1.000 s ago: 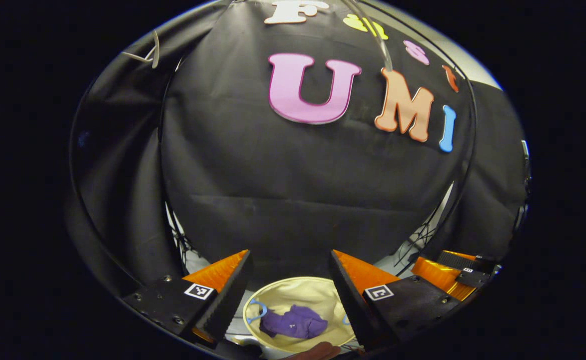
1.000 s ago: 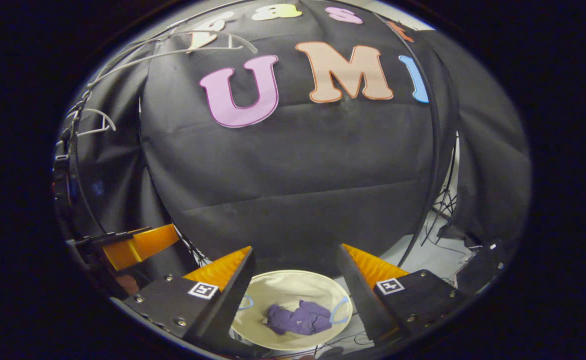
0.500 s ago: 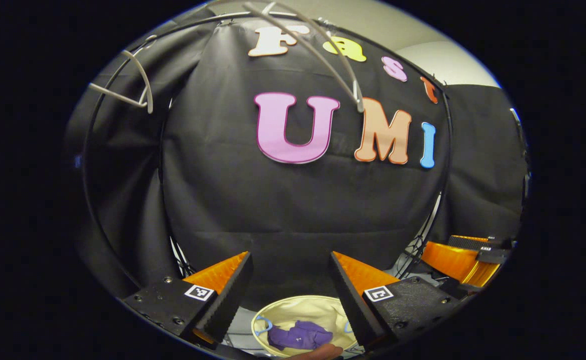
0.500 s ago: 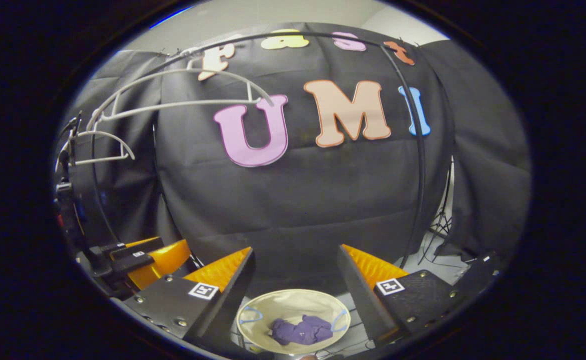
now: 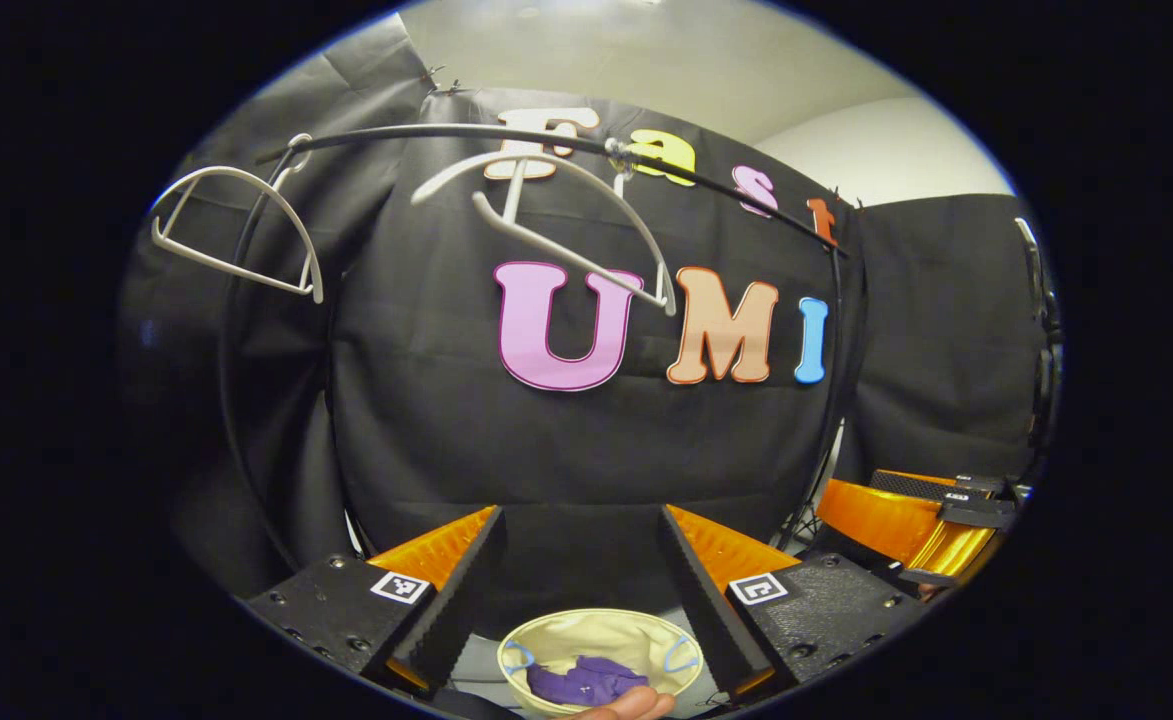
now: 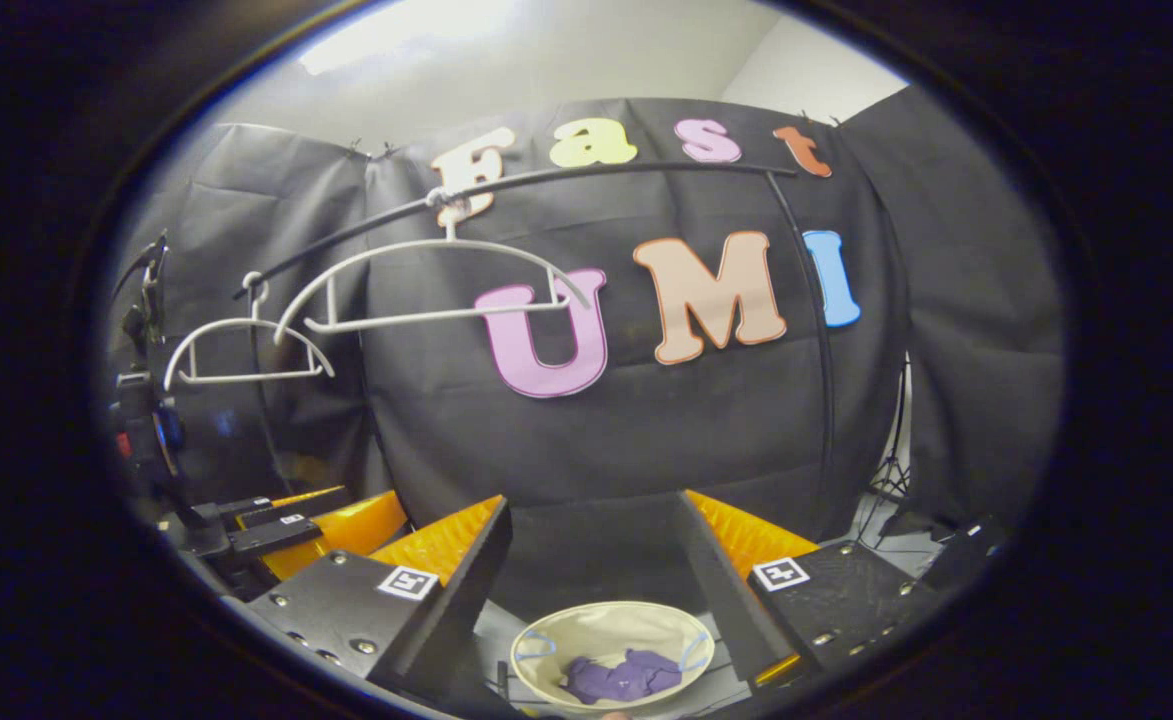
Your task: Grasp the clothes on the hanger with both hands and then place them into the laundry hamper below.
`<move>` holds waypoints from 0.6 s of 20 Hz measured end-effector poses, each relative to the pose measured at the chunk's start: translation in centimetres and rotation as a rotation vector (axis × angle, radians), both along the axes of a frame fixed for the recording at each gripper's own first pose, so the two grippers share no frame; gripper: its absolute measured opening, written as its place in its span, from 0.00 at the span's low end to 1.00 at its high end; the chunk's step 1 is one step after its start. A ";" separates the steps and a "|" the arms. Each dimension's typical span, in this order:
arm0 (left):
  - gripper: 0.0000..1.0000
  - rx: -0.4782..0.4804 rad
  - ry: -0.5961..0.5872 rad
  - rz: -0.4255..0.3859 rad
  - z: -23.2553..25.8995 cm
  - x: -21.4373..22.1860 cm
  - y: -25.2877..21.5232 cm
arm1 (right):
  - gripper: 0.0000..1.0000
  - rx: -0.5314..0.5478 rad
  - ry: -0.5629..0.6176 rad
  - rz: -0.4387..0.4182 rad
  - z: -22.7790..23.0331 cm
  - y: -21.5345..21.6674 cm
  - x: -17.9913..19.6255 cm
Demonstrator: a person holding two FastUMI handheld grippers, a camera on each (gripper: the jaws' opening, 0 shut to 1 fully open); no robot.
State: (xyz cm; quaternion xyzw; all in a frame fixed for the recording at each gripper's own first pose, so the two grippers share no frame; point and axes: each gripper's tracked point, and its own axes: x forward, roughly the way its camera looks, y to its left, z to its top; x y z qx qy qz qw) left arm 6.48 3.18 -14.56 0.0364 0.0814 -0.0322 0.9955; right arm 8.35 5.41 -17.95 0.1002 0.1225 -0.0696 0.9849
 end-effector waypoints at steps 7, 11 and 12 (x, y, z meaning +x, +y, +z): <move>0.87 0.054 -0.056 0.053 4.8 -4.3 0.4 | 0.99 0.004 -0.068 -0.007 4.8 -0.2 -4.5; 0.88 0.033 -0.026 0.081 4.0 -5.9 -0.6 | 1.00 0.034 -0.068 0.037 5.3 1.0 -6.6; 0.88 0.027 -0.019 0.078 4.1 -6.3 -0.7 | 0.99 0.030 -0.072 0.047 5.5 1.0 -7.2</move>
